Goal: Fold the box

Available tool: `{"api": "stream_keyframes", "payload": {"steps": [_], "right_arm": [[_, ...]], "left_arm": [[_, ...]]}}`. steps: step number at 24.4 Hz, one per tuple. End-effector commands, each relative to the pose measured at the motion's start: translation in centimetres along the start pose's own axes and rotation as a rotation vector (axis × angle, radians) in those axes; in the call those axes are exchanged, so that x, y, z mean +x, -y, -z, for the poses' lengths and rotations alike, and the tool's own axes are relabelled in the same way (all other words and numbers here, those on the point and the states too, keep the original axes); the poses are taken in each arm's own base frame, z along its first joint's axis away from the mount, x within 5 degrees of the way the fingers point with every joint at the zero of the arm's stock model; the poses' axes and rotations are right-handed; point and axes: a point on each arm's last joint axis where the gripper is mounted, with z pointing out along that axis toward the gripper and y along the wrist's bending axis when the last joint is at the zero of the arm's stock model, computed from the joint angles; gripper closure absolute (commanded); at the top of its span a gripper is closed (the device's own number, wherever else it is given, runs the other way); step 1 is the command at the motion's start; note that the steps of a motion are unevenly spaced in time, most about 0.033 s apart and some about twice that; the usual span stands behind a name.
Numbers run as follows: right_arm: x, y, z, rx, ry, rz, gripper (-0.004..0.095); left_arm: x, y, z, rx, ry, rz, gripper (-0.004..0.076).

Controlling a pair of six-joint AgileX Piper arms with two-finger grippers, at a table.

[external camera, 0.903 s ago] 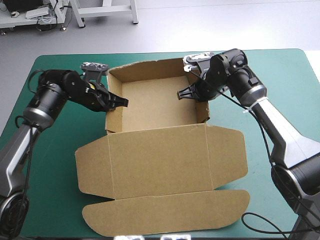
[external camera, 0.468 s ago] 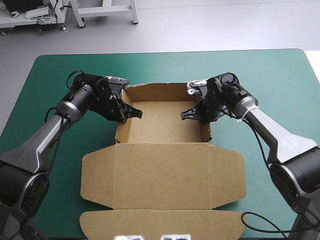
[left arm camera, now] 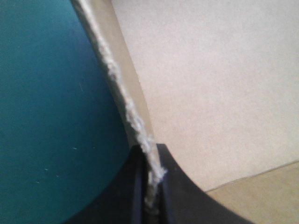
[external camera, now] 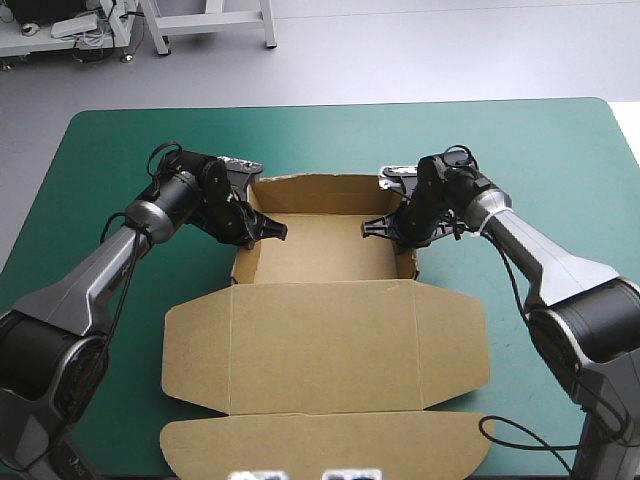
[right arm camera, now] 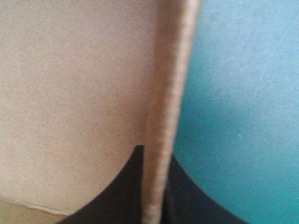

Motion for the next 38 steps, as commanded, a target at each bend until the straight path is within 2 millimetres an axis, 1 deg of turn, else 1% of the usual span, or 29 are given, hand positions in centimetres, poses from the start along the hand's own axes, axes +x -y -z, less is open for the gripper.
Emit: {"api": "stream_keyframes", "payload": {"steps": [1,8,9,10,11,12,13,14,15,16,17,18,19,24,26,32,38], "right_arm": [[-0.8,-2.5,1.8,-0.162,0.123,-0.001,0.0921],[-0.8,-2.4,2.0,-0.150,0.120,0.052,0.0919],[-0.7,-2.4,2.0,-0.142,0.109,0.064,0.0897],[-0.7,-2.2,2.0,-0.127,0.100,0.072,0.0848],[-0.5,-1.9,1.9,-0.093,0.085,0.088,0.0718],[-0.5,-1.8,1.9,-0.080,0.083,0.095,0.0646],[-0.5,-1.6,1.9,-0.059,0.078,0.104,0.0519],[-0.5,-1.6,1.9,-0.054,0.079,0.107,0.0484],[-0.5,-1.6,1.9,-0.054,0.083,0.107,0.0437],[-0.6,-1.6,1.9,-0.054,0.089,0.108,0.0435],[-0.7,-1.6,1.9,-0.053,0.101,0.109,0.0435],[-0.8,-1.6,2.1,-0.051,0.109,0.112,0.0435],[-1.0,-1.6,2.3,-0.042,0.121,0.120,0.0435],[-2.1,-1.8,4.4,-0.007,0.179,0.135,0.0435],[-2.3,-1.6,4.9,0.022,0.188,0.132,0.0435],[-2.5,-0.8,5.1,0.110,0.194,0.149,0.0435],[-2.8,-0.9,5.5,0.107,0.220,0.150,0.0435]], "left_arm": [[-1.0,2.5,1.9,0.144,0.132,0.029,0.0733],[-1.0,2.4,1.2,0.128,0.114,0.020,0.0731],[-1.0,2.3,1.2,0.123,0.112,0.017,0.0730],[-1.0,2.3,1.2,0.121,0.110,0.013,0.0720],[-0.9,2.3,1.2,0.119,0.104,0.012,0.0682],[-0.9,2.3,1.2,0.119,0.103,0.012,0.0654],[-0.9,2.3,1.2,0.118,0.101,0.012,0.0583],[-0.9,2.3,1.2,0.118,0.101,0.012,0.0547],[-0.9,2.3,1.2,0.118,0.101,0.012,0.0441],[-0.9,2.3,1.2,0.118,0.101,0.012,0.0394],[-1.0,2.3,1.2,0.117,0.103,0.011,0.0282],[-1.0,2.2,1.2,0.111,0.111,0.008,0.0215],[-1.0,2.2,1.2,0.111,0.113,0.010,0.0183],[-1.3,1.8,1.2,0.065,0.137,-0.011,0.0176],[-1.3,1.7,1.2,0.057,0.137,-0.016,0.0176],[-1.5,1.5,1.2,0.034,0.159,-0.022,0.0176],[-1.6,1.0,1.2,-0.009,0.171,-0.040,0.0176]]}}
